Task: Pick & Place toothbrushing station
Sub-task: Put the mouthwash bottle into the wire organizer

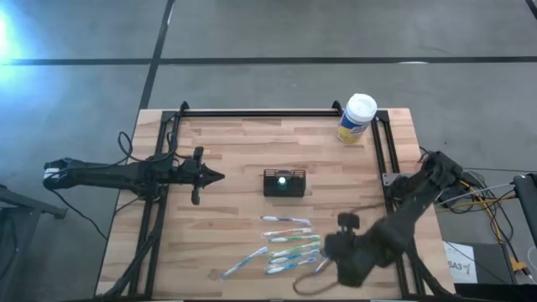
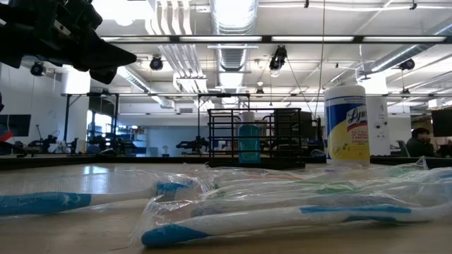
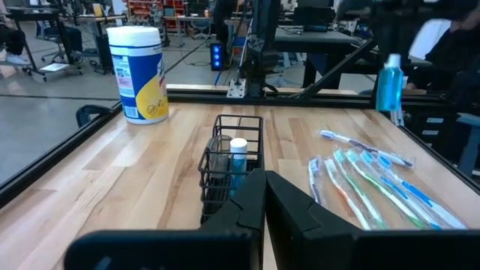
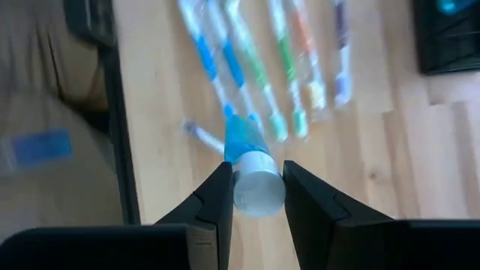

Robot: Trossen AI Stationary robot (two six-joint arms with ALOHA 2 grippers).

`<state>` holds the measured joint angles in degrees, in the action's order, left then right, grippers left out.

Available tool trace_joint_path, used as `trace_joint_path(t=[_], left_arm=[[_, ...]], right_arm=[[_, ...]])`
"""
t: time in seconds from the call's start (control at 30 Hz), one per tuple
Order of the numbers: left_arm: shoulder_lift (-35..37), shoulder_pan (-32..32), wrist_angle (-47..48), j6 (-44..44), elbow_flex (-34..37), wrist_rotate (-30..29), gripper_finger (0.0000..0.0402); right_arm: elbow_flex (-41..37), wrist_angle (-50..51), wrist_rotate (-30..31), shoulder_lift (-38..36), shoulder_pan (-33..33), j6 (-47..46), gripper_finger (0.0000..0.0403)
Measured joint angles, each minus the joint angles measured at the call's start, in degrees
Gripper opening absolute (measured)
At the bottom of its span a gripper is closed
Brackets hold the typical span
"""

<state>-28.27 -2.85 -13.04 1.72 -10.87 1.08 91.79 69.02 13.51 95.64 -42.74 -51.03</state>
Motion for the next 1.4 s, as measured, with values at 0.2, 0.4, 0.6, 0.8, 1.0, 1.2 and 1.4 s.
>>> trace_joint_path(t=[0.2,0.4,0.6,0.8,1.0,1.2,1.4], left_arm=[[0.01,0.00,-0.03,0.45,0.00,-0.07,0.0012],[0.00,-0.02,-0.04,1.49,0.00,-0.58,0.0012],[0.00,-0.01,0.22,1.54,0.00,-0.59,0.0012],[0.02,-0.01,1.45,0.67,0.00,-0.63,0.0012],[0.00,-0.02,3.92,0.46,0.00,-0.68,0.0012],[0.00,-0.02,4.14,0.24,0.00,-0.69,0.0012],[0.00,-0.04,4.11,0.22,0.00,-0.68,0.0012]], right_arm=[[0.04,-0.38,1.27,-5.05,9.43,0.39,0.0087],[0.16,-0.56,-3.18,-6.53,21.39,5.34,0.0086],[4.50,-0.15,-7.96,-3.06,31.74,13.39,0.0086],[15.06,6.16,-10.62,5.03,37.63,26.87,0.0086],[27.07,16.50,-10.47,15.37,40.52,31.01,0.0086],[37.50,21.26,-10.43,22.78,41.70,33.97,0.0086],[42.46,20.84,-10.42,25.75,42.00,34.54,0.0086]])
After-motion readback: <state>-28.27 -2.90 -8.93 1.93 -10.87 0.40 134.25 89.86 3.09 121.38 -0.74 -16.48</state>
